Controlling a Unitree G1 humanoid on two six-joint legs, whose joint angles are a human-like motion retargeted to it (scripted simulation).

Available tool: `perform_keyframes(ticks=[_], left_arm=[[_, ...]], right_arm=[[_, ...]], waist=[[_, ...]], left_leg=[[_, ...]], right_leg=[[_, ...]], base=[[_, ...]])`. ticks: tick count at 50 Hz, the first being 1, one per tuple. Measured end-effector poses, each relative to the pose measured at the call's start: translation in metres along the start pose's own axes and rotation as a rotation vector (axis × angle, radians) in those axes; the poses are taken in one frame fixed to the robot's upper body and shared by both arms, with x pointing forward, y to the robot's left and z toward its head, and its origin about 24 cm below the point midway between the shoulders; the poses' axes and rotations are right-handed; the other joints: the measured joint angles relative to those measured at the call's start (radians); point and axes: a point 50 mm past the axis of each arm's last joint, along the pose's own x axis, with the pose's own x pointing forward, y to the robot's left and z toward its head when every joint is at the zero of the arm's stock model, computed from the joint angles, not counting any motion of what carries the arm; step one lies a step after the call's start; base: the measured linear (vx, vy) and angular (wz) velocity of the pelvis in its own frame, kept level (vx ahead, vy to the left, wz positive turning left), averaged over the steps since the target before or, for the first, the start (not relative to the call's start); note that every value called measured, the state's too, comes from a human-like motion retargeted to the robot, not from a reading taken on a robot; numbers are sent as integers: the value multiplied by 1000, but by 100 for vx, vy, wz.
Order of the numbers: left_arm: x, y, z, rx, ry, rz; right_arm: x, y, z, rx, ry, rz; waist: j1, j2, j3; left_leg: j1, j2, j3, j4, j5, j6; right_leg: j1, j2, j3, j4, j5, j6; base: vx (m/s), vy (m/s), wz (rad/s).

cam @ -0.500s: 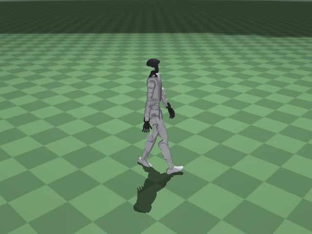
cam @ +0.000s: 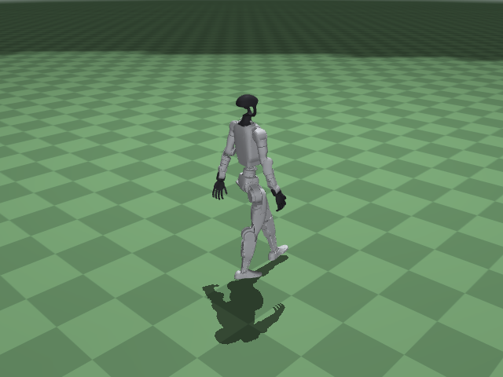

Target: Walk run

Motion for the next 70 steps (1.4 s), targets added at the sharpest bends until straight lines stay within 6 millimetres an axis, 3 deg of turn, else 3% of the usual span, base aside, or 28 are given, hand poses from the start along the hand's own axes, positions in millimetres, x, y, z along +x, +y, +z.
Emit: perform_keyframes(ticks=[4,8,10,12,15,17,18,20,25,26,32,35,37,39,42,43,45,48,49,50,52,55,56,60,62,65,70], left_arm=[[0,-11,4,-113,-42,11],[1,-26,9,-233,-71,0],[1,-25,10,-272,-84,-2],[1,-17,13,-286,-88,2],[0,1,34,-254,-123,24],[-2,15,63,-200,-199,59],[-5,25,80,-175,-252,85],[-13,39,120,-116,-377,114],[-51,52,217,91,-707,136],[-61,55,233,129,-759,140],[-116,68,303,285,-976,194],[-133,71,319,289,-1045,234],[-135,74,320,276,-1059,243],[-129,75,314,258,-1042,236],[-106,71,289,238,-951,202],[-94,69,276,236,-902,189],[-69,62,243,231,-784,169],[-37,45,189,212,-582,187],[-29,40,172,194,-516,192],[-23,36,155,175,-451,196],[-13,29,119,149,-335,169],[-3,12,76,134,-221,79],[-2,7,65,130,-197,57],[1,-6,25,111,-113,6],[0,-10,11,105,-70,-2],[0,-21,-6,69,-18,-20],[-1,-36,-13,-84,-18,-51]], right_arm=[[-1,5,-7,-67,28,28],[-4,23,-23,-140,90,93],[-7,38,-34,-181,124,135],[-11,53,-48,-216,159,171],[-20,73,-68,-226,212,194],[-27,82,-81,-196,258,200],[-30,89,-87,-178,279,216],[-37,100,-98,-137,326,241],[-54,119,-121,-37,426,252],[-57,121,-125,-28,446,253],[-67,133,-137,-13,532,297],[-62,129,-131,-46,516,292],[-56,123,-125,-71,484,270],[-49,114,-117,-86,448,236],[-41,101,-108,-70,415,181],[-40,98,-106,-54,409,169],[-38,93,-104,-18,398,157],[-33,83,-95,46,372,166],[-29,76,-89,51,360,169],[-26,68,-82,50,347,171],[-19,63,-68,31,306,171],[-8,50,-41,-30,203,143],[-4,46,-31,-57,162,134],[5,31,8,-164,-7,99],[7,21,26,-206,-80,74],[8,8,44,-251,-142,42],[10,11,48,-244,-154,33]], waist=[[7,-28,-15],[45,-99,-21],[59,-140,-31],[22,-145,-55],[-52,-89,-64],[-94,-66,-53],[-92,-27,-60],[-94,32,-62],[-152,100,-41],[-170,104,-36],[-240,59,11],[-249,42,32],[-257,42,36],[-259,50,25],[-296,71,-7],[-323,76,-14],[-363,101,-33],[-329,116,-47],[-334,103,-52],[-342,85,-58],[-332,66,-58],[-324,57,-47],[-290,37,-43],[-177,-4,-18],[-157,12,-3],[-143,29,8],[-89,-32,23]], left_leg=[[40,-33,195,-203,-133,-4],[116,-52,289,-228,-114,74],[166,-49,300,-229,-69,79],[191,-53,222,-213,-94,79],[218,-39,70,-154,-144,79],[271,-68,7,-146,-168,79],[282,-32,-26,-156,-166,79],[302,-1,-102,-157,-174,79],[397,-22,-268,-184,-185,79],[415,-32,-302,-188,-188,79],[565,-114,-442,-210,-217,79],[641,-138,-458,-223,-226,76],[684,-134,-464,-225,-223,52],[712,-123,-453,-221,-194,15],[728,-102,-472,-178,-88,-75],[737,-100,-497,-150,-27,-113],[732,-80,-546,-77,152,-216],[648,-86,-528,149,436,-425],[599,-96,-482,244,504,-445],[547,-110,-422,340,568,-445],[461,-80,-412,478,536,-427],[296,20,-312,639,315,-243],[245,30,-267,646,261,-207],[81,66,-177,495,105,-162],[42,83,-178,311,98,-163],[4,101,-144,21,107,-82],[-1,-15,-389,-279,97,-7]], right_leg=[[52,25,-95,2,-14,20],[96,-1,-82,57,84,76],[130,-25,-93,95,205,126],[129,-20,-102,168,400,188],[31,75,10,413,640,224],[-71,115,76,661,640,229],[-101,184,123,652,640,213],[-175,248,180,691,531,180],[-327,116,179,631,261,39],[-344,81,178,567,257,36],[-428,-27,342,203,201,105],[-484,-62,357,49,152,149],[-496,-79,263,-39,120,238],[-495,-78,162,-62,108,207],[-490,-72,51,12,138,81],[-479,-91,5,26,186,107],[-450,-37,192,49,231,96],[-421,-23,209,110,193,8],[-408,-52,190,123,176,-8],[-396,-93,160,134,159,-16],[-332,-37,203,112,127,-74],[-266,-7,215,95,101,-99],[-250,1,234,89,102,-113],[-174,56,340,68,85,-149],[-130,89,327,57,64,-165],[-67,130,333,48,28,-183],[44,89,351,66,22,-183]], base=[[63,-7,96],[92,-4,7],[110,-30,-10],[121,-12,84],[93,17,209],[83,10,248],[78,11,176],[69,12,160],[68,6,230],[63,-6,253],[68,-17,192],[75,-22,87],[84,-33,38],[90,-37,21],[84,-29,70],[111,-44,111],[109,-43,80],[92,-28,-15],[92,-10,20],[89,-23,3],[90,-46,-4],[88,-40,-20],[71,-28,-122],[78,-23,-136],[83,-15,-45],[84,-10,-41],[95,-4,-99]])
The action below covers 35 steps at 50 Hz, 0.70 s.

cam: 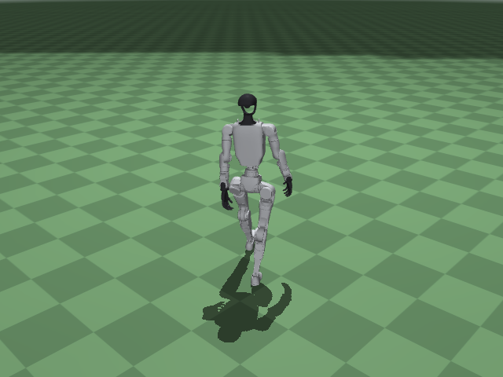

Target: Walk run

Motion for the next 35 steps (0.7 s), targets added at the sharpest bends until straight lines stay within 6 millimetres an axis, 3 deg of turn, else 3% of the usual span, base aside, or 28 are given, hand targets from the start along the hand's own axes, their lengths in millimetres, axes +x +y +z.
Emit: perform_keyframes(ticks=[3,5,7,8,10,12,15,17,20,24,28,32,35], left_arm=[[0,1,-1,-72,-18,9],[0,5,-2,-95,-13,14],[0,10,1,-120,-5,16],[0,15,7,-127,-6,15],[-1,32,23,-113,-14,22],[-3,52,48,-71,-43,60],[-12,77,103,18,-158,149],[-21,88,143,86,-286,203],[-43,101,203,179,-499,252],[-79,117,261,237,-717,309],[-104,126,291,210,-840,353],[-108,120,298,113,-894,292],[-98,106,292,69,-892,195]], right_arm=[[-4,18,-16,42,61,52],[-10,35,-36,71,133,100],[-19,56,-55,90,217,144],[-23,66,-63,103,259,157],[-32,84,-76,148,336,176],[-42,102,-88,197,391,216],[-55,124,-100,236,449,290],[-63,134,-108,242,481,296],[-76,146,-121,249,541,282],[-93,164,-133,297,639,299],[-102,179,-136,371,694,340],[-102,182,-134,397,702,358],[-95,177,-129,402,688,340]], waist=[[57,-3,-4],[80,-4,-36],[35,-3,-68],[14,3,-69],[-13,31,-56],[-5,59,-52],[-26,87,-46],[-87,110,-38],[-168,132,-25],[-209,96,-14],[-234,73,-8],[-231,88,-15],[-269,121,-21]], left_leg=[[39,66,122,82,-30,-84],[72,84,173,93,49,-101],[91,50,118,125,9,-77],[101,59,107,144,-11,-92],[160,75,111,142,-45,-101],[232,107,144,115,-76,-121],[312,122,195,77,-112,-160],[351,110,180,59,-129,-169],[409,80,151,38,-152,-167],[510,7,175,17,-197,-156],[605,-40,191,8,-236,-161],[667,-43,215,27,-258,-200],[684,-27,174,74,-219,-265]], right_leg=[[56,29,33,60,72,7],[63,28,10,117,192,39],[37,15,-44,212,370,109],[12,25,-47,286,439,155],[-58,63,-81,470,521,222],[-131,54,-161,602,507,193],[-259,66,-209,718,397,162],[-331,98,-196,709,331,205],[-419,67,-204,605,236,256],[-467,-22,-206,302,246,255],[-493,-71,-230,2,213,238],[-491,-64,-383,-148,203,224],[-475,-62,-450,-68,202,104]], base=[[105,3,-126],[110,13,-79],[99,14,6],[107,13,19],[95,6,2],[69,3,-46],[66,4,-1],[72,5,93],[63,3,79],[63,-7,0],[74,-15,-14],[71,-15,-43],[79,-18,31]])
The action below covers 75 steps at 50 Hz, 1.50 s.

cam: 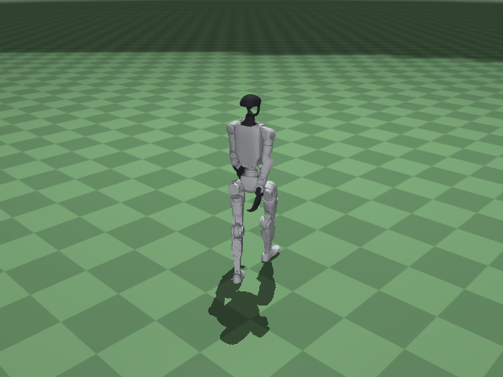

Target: Walk run

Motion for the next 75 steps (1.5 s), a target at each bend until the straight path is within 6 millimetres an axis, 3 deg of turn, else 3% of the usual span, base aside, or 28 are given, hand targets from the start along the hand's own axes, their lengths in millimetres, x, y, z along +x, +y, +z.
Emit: perform_keyframes(ticks=[4,6,9,10,12,16,19,24,29,33,34,35,37,39,41,43,45,49,54,58,60,64,65,68,70,72,73,75], left_arm=[[-11,-32,-40,-31,114,-138],[-20,-46,-63,-21,193,-211],[-41,-55,-103,2,319,-254],[-50,-57,-116,5,367,-255],[-71,-63,-148,8,487,-242],[-116,-77,-197,-10,699,-207],[-150,-89,-224,-37,832,-246],[-191,-110,-248,-49,971,-362],[-197,-110,-252,20,1000,-416],[-185,-95,-247,84,980,-385],[-180,-91,-244,90,968,-362],[-174,-87,-242,92,953,-334],[-160,-82,-233,42,909,-277],[-140,-72,-218,-35,847,-230],[-117,-57,-198,-79,777,-208],[-93,-40,-173,-83,707,-172],[-69,-27,-145,-56,622,-116],[-34,-3,-90,48,385,-10],[-16,30,-35,171,156,39],[-13,41,-19,204,110,91],[-14,41,-21,187,113,105],[-17,18,-41,175,158,20],[-19,10,-50,179,176,-15],[-32,-19,-86,203,279,-123],[-46,-37,-112,231,364,-190],[-60,-47,-134,260,436,-238],[-68,-51,-144,279,470,-264],[-82,-60,-163,315,536,-315]], right_arm=[[-2,-15,18,23,-71,-29],[-5,-29,36,42,-125,-51],[-11,-44,66,62,-223,-76],[-13,-48,77,61,-262,-83],[-18,-54,99,36,-348,-92],[-40,-77,149,-104,-546,-164],[-61,-94,180,-213,-674,-246],[-85,-114,206,-283,-784,-351],[-77,-114,193,-218,-742,-327],[-48,-98,147,-122,-577,-252],[-39,-91,132,-99,-524,-233],[-32,-84,116,-78,-470,-214],[-20,-69,89,-59,-362,-190],[-14,-54,70,-41,-274,-177],[-10,-44,57,1,-219,-160],[-6,-29,49,24,-192,-97],[-4,-17,45,26,-184,-31],[-3,-14,42,-22,-200,-33],[-3,-18,40,-29,-175,-93],[-2,-14,40,68,-184,-72],[-2,-12,39,104,-188,-59],[-2,-13,32,161,-167,-60],[-2,-14,30,170,-158,-64],[-3,-19,24,182,-138,-80],[-4,-26,25,189,-135,-90],[-6,-35,37,166,-162,-104],[-8,-39,46,149,-186,-110],[-12,-49,67,106,-246,-123]], waist=[[-67,42,-17],[-82,32,-36],[-64,-26,-52],[-43,-50,-56],[-12,-91,-59],[98,-137,-49],[149,-126,-47],[217,-79,-39],[271,-102,4],[340,-115,-8],[356,-122,-17],[371,-129,-26],[335,-151,-47],[288,-153,-33],[252,-167,-8],[286,-112,-15],[290,-71,-11],[150,-23,5],[73,-35,20],[78,-26,11],[90,-2,-4],[41,41,-16],[14,52,-22],[19,63,-47],[20,45,-40],[43,-1,-28],[56,-13,-24],[52,-32,-22]], left_leg=[[-25,6,-92,140,304,-157],[-123,-50,-46,311,483,-173],[-255,-102,-30,596,611,-173],[-291,-123,-63,662,616,-173],[-351,-57,-57,763,509,-162],[-520,0,-15,766,386,25],[-624,59,0,616,312,149],[-719,72,-87,172,310,208],[-694,19,-191,-78,224,166],[-631,82,-65,11,227,84],[-614,79,-78,15,265,98],[-599,63,-119,13,307,132],[-596,-1,-248,68,225,172],[-565,22,-178,116,167,158],[-487,-7,-119,114,113,176],[-437,69,-112,77,92,171],[-391,111,-81,53,76,167],[-304,97,-90,10,36,159],[-170,27,-29,-39,-30,156],[-73,15,37,-68,-57,112],[-47,35,75,-66,-57,76],[-1,59,13,-2,33,7],[6,68,-7,22,81,-14],[6,110,35,142,369,-59],[-44,122,28,323,551,-70],[-118,129,81,545,660,-30],[-166,138,77,646,683,-14],[-268,135,41,768,603,-2]], right_leg=[[24,-1,82,42,60,-52],[11,-81,110,93,27,-35],[49,-110,177,121,-24,-52],[75,-93,213,117,-41,-69],[133,-53,272,103,-59,-104],[197,-15,427,94,-70,-104],[234,26,492,85,-85,-104],[306,105,590,95,-125,-104],[427,100,620,135,-133,-104],[514,135,578,184,3,-104],[525,135,548,208,75,-89],[532,128,514,236,157,-67],[490,110,480,369,336,69],[399,124,447,625,412,184],[305,66,364,861,417,252],[233,105,315,838,412,205],[151,110,271,830,310,156],[2,92,287,724,137,217],[-88,-52,268,349,81,165],[-119,-94,177,16,68,143],[-123,-60,179,-87,35,119],[-89,-81,43,-4,57,24],[-80,-102,-10,12,99,39],[-38,-69,105,59,68,-5],[6,-81,139,88,18,-16],[65,-92,123,84,-6,-31],[94,-82,123,74,-17,-36],[130,-71,161,60,-36,-39]], base=[[90,-13,51],[64,32,22],[77,-15,-76],[77,-68,-165],[87,-79,-181],[78,-26,-221],[77,-7,-175],[74,5,-156],[86,2,-101],[100,-18,-82],[120,-20,-87],[127,-6,-56],[112,1,-23],[92,-8,-6],[74,-14,-2],[65,-10,-136],[48,-4,-95],[61,-4,38],[66,-9,-63],[71,-14,-88],[78,-19,-85],[90,-27,29],[101,-37,70],[106,-41,-8],[92,-34,-40],[84,-39,-101],[85,-41,-98],[64,-32,-58]])
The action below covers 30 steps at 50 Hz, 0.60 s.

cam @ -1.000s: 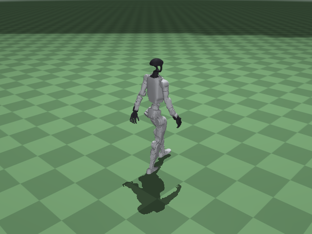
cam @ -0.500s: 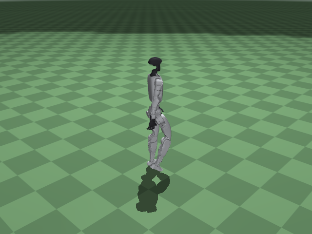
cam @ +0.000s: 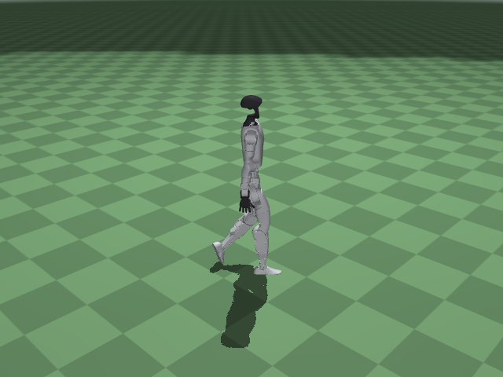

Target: Walk run

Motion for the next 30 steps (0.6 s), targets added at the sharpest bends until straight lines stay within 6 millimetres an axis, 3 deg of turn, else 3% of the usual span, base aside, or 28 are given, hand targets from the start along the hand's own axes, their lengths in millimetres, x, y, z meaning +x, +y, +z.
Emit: perform_keyframes(ticks=[5,10,13,15,18,22,24,27,28,30], left_arm=[[-6,-47,-42,-41,135,-97],[-19,-72,-76,-120,267,-224],[-24,-76,-88,-156,326,-231],[-26,-75,-92,-181,349,-217],[-25,-68,-91,-214,345,-190],[-22,-55,-84,-263,315,-120],[-20,-47,-79,-302,289,-83],[-14,-37,-63,-363,225,-83],[-12,-32,-55,-368,192,-92],[-6,-17,-33,-341,115,-96]], right_arm=[[0,-16,67,-144,-207,-39],[-11,-26,125,-226,-433,-69],[-17,-31,142,-248,-503,-68],[-18,-34,145,-253,-519,-69],[-16,-35,133,-250,-482,-67],[-6,-25,95,-267,-340,-31],[-2,-16,71,-293,-242,-8],[1,-1,36,-319,-121,5],[1,3,28,-308,-104,3],[0,5,14,-258,-85,-10]], waist=[[90,-71,23],[180,-86,50],[221,-82,53],[235,-82,52],[209,-74,46],[281,-126,11],[330,-161,0],[308,-166,-22],[287,-148,-21],[240,-134,-11]], left_leg=[[-240,-119,-95,19,-252,41],[-356,-76,-27,-333,-330,207],[-388,-110,-11,-589,-381,252],[-402,-151,4,-725,-443,241],[-358,-180,154,-850,-521,247],[-282,-163,318,-812,-523,353],[-273,-150,267,-795,-456,353],[-283,-144,111,-712,-522,353],[-261,-138,98,-695,-545,353],[-178,-169,133,-699,-585,353]], right_leg=[[98,9,64,-40,-20,3],[195,62,94,-63,-64,-11],[249,93,105,-61,-107,-17],[285,102,85,-54,-135,-18],[334,128,31,-31,-157,-25],[369,115,20,35,-54,29],[387,101,25,83,90,106],[354,109,33,235,372,288],[319,130,45,338,433,346],[229,146,71,615,453,456]], base=[[69,-22,-138],[71,-14,-106],[73,-7,-47],[88,-6,14],[86,-6,71],[104,-13,-55],[122,-28,-118],[98,-4,7],[98,15,105],[99,11,145]])
